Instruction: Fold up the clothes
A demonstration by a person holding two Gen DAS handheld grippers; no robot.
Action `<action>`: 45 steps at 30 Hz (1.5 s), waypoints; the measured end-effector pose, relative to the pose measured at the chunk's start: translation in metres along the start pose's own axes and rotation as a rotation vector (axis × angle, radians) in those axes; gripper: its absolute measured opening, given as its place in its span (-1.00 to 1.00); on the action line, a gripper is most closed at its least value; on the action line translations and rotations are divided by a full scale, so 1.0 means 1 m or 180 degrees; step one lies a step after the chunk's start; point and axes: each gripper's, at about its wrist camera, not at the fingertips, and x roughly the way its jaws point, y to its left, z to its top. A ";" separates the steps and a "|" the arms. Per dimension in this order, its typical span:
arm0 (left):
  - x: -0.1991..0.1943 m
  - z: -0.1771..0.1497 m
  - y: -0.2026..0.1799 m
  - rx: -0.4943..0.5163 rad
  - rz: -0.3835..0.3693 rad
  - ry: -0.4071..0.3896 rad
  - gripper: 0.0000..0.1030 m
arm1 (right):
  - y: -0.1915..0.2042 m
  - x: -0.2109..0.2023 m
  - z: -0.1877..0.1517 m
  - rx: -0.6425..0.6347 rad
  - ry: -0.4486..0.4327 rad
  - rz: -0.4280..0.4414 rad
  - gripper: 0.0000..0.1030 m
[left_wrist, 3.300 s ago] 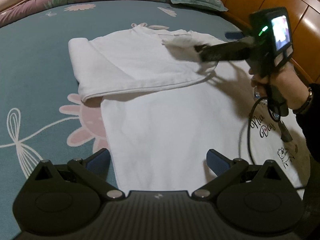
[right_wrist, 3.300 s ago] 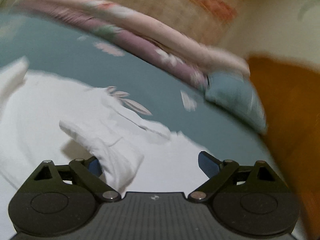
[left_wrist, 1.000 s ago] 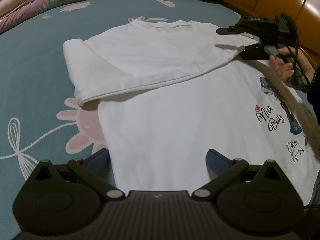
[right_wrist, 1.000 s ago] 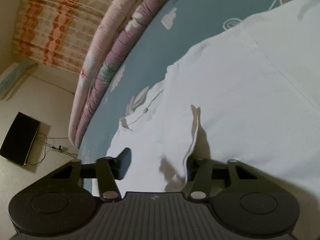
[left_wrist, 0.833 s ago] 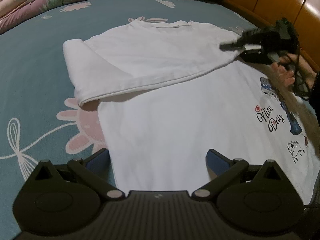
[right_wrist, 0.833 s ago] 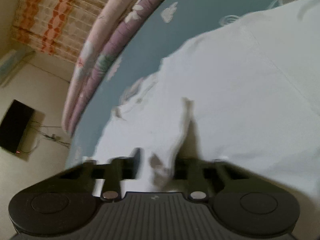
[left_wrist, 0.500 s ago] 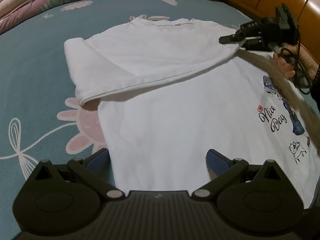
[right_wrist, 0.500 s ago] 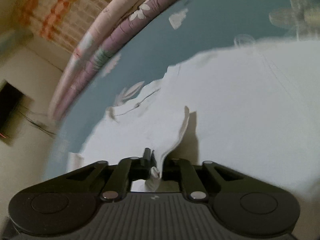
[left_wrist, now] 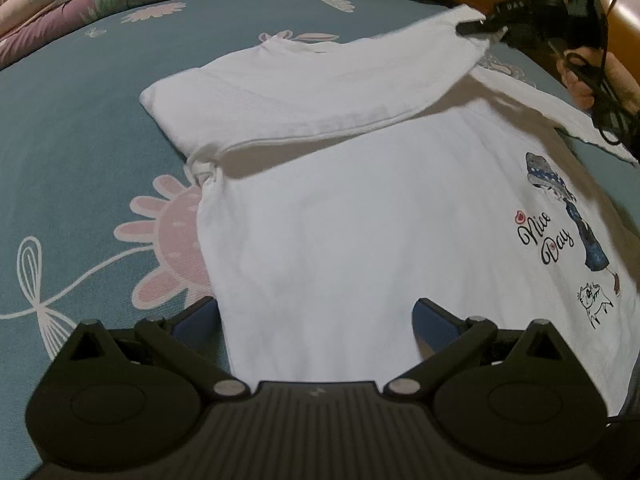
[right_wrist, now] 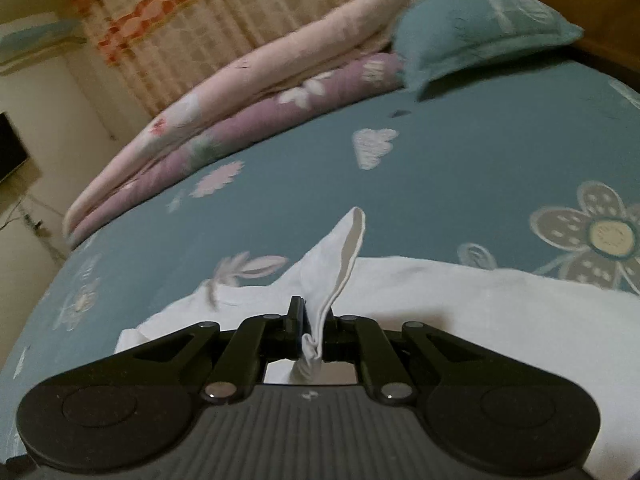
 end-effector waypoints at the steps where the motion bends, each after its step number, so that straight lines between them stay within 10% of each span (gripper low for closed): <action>1: 0.000 0.000 0.000 0.0001 0.0002 0.0001 0.98 | -0.006 0.001 -0.003 0.0036 0.0018 -0.0046 -0.83; 14: 0.001 0.007 0.000 -0.0022 0.0002 0.0007 0.98 | -0.037 0.020 -0.028 0.0276 0.0287 -0.0395 -0.61; 18: -0.014 0.019 0.006 -0.0157 -0.0150 -0.0221 0.98 | -0.029 -0.006 -0.038 0.0100 -0.0002 -0.0845 -0.28; 23: -0.019 0.048 0.001 -0.0098 -0.0251 -0.0459 0.98 | -0.032 -0.040 -0.057 0.0149 -0.0379 -0.0699 0.01; 34: 0.031 0.059 -0.014 0.0341 0.1034 -0.0458 0.91 | -0.041 -0.054 -0.056 0.0215 -0.0563 -0.0311 0.11; 45: 0.031 0.055 0.052 -0.0499 0.1517 -0.0654 0.97 | -0.038 -0.053 -0.056 0.0191 -0.0586 -0.0289 0.18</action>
